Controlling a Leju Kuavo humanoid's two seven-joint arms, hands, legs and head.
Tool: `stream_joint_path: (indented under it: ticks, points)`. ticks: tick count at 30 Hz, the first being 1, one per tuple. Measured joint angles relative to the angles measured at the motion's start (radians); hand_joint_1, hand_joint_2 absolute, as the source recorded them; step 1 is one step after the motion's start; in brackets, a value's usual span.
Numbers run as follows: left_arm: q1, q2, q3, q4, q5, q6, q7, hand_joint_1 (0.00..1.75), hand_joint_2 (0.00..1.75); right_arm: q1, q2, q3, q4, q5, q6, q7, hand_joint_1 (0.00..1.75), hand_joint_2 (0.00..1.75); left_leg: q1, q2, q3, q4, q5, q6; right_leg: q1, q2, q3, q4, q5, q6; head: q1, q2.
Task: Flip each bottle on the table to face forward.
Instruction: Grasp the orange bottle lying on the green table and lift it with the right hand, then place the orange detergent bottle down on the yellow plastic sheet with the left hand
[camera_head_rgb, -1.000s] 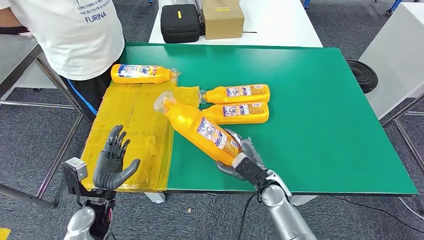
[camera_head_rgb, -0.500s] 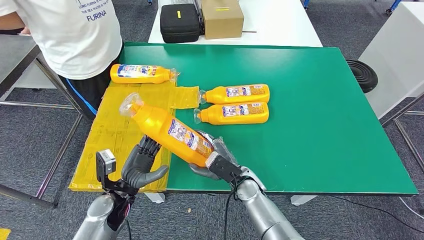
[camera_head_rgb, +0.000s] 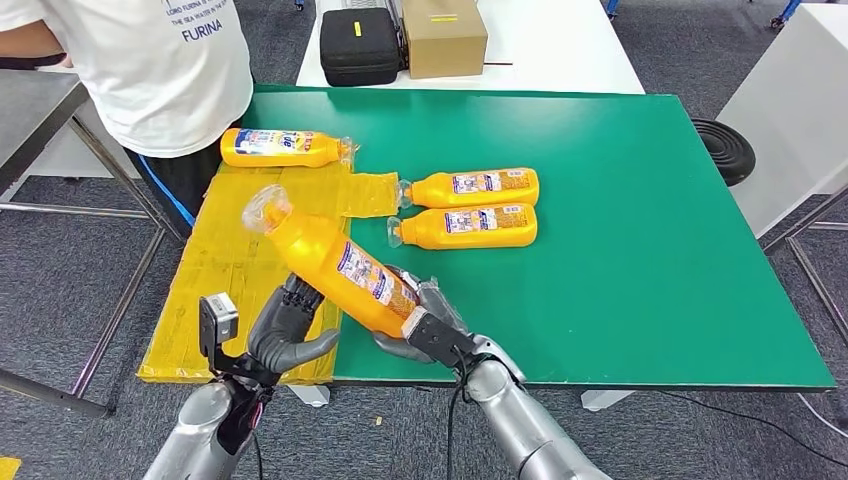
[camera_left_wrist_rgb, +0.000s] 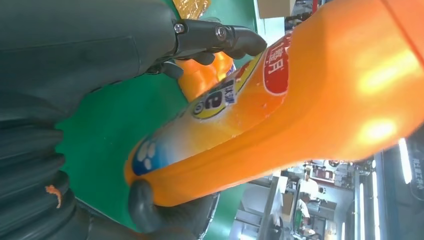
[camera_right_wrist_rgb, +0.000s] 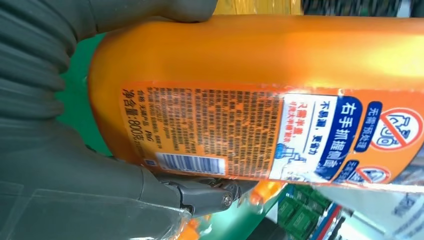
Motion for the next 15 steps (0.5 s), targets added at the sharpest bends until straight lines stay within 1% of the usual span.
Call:
stream_joint_path:
  ticks: [7,15]
  points:
    - [-0.036,-0.001,-0.013,0.035,0.003,-0.004,0.003,0.00,1.75,-0.012,0.017,0.072,0.068,0.029,0.026,-0.004,1.75,1.75,0.000,0.000,0.000,0.000,0.000,0.000,0.000,0.000,0.000,0.000,0.000,0.000,0.000,0.000]
    - [-0.038,-0.002,-0.013,0.057,0.006,0.004,0.003,0.00,1.75,-0.019,0.020,0.098,0.103,0.035,0.028,-0.010,1.75,1.75,0.000,0.000,0.000,0.000,0.000,0.000,0.000,0.000,0.000,0.000,0.000,0.000,0.000,0.000]
